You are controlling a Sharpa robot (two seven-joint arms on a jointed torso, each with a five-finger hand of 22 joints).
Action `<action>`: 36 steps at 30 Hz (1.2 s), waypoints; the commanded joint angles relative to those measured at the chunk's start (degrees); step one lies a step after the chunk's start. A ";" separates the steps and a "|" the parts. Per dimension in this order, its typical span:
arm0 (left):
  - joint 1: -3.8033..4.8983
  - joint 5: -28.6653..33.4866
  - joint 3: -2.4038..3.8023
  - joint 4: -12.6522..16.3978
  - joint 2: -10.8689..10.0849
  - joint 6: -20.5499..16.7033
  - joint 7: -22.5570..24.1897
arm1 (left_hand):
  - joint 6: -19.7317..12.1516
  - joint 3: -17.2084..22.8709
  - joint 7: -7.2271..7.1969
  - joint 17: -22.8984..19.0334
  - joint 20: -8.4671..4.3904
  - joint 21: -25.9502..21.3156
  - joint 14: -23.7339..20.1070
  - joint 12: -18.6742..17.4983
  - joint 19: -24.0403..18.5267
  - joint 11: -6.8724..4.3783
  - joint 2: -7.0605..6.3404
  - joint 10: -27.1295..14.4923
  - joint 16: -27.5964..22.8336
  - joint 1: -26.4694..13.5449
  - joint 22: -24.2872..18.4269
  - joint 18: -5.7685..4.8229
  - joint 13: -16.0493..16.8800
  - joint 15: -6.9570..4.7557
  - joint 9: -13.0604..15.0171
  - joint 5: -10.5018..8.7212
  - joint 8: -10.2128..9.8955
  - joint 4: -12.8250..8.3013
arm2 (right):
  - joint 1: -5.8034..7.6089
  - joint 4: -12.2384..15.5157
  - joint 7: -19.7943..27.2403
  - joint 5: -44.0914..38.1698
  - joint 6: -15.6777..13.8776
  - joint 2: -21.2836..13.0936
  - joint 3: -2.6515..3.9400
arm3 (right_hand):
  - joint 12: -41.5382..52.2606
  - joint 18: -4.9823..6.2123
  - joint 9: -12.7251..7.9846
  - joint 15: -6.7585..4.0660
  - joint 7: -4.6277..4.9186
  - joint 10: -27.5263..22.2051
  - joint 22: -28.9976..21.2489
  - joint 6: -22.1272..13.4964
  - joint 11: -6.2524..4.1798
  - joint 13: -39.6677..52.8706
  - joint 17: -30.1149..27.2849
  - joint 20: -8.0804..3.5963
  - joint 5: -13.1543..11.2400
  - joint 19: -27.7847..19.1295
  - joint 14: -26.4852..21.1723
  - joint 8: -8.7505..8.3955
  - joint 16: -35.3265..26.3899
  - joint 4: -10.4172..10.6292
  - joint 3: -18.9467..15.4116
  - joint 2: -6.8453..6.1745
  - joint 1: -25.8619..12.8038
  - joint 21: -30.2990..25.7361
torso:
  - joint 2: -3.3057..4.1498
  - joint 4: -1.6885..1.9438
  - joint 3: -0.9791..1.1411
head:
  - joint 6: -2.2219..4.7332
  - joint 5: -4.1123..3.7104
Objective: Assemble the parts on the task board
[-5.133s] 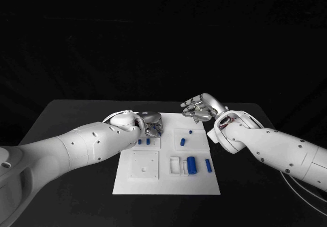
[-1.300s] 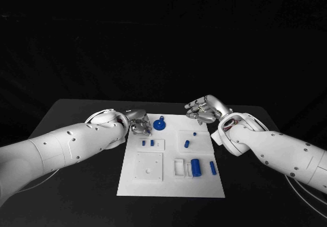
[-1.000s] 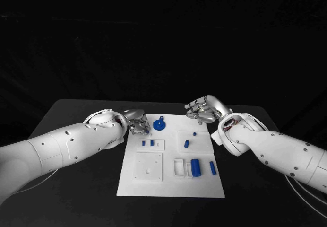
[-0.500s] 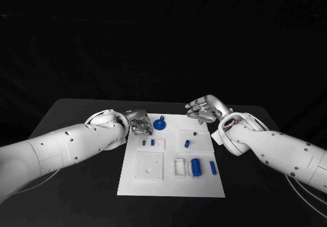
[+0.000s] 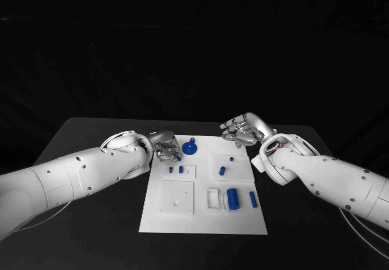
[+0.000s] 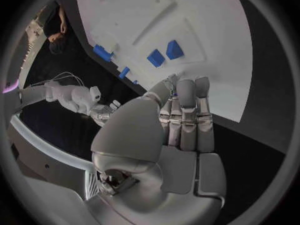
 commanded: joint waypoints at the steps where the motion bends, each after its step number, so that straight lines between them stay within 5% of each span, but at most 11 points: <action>1: -0.06 0.37 0.02 -0.03 0.14 0.99 -0.38 | 0.29 -0.19 0.15 0.04 -0.03 0.13 0.30 -0.19 -0.26 -0.04 -0.03 0.38 -0.14 -0.22 1.24 0.38 -0.06 -0.20 -0.03 -0.34 0.30 0.07 | -0.01 0.09 0.54 -0.10 0.55 0.01 0.03 | -0.33 2.12 -0.02 0.03 0.39 -0.45 0.07 0.08 -0.01 -0.08 -0.06 0.54 0.38 1.78 -0.14 -0.08 0.20 0.01 0.04 -0.41 -0.02 -0.22 | -0.01 0.02 0.00 | -0.01 -0.03; 22: -0.06 0.38 0.00 -0.52 0.26 0.45 -0.89 | -1.54 -0.11 0.51 -0.03 0.15 0.45 -0.26 -0.19 -0.57 0.29 -0.67 -0.33 -0.34 0.01 1.31 0.45 -0.06 0.03 -0.08 -0.40 0.27 -0.27 | -0.01 0.16 0.56 -0.10 0.49 -0.08 0.03 | -0.33 2.12 -0.02 0.03 0.39 -0.45 0.07 0.08 -0.01 -0.08 -0.06 0.54 0.38 1.78 -0.14 -0.08 0.20 0.01 0.04 -0.41 -0.02 -0.22 | -0.02 0.03 -0.04 | 0.01 0.15; 36: -0.05 -0.23 -0.01 -0.72 0.16 -0.17 -1.22 | -3.73 0.39 0.87 -0.21 0.62 0.14 -0.83 -0.19 -0.61 0.87 -3.02 -1.91 -0.31 -1.02 1.17 0.61 -0.07 0.45 -0.10 -0.55 0.27 -0.74 | -0.01 0.13 0.59 -0.10 0.47 -0.15 0.03 | -0.33 2.12 -0.01 0.02 0.39 -0.44 0.21 0.11 -0.01 -0.08 -0.17 0.54 0.39 1.78 -0.19 -0.07 0.27 -0.22 0.05 -0.34 -0.04 -0.26 | 0.00 0.04 -0.06 | 0.02 0.36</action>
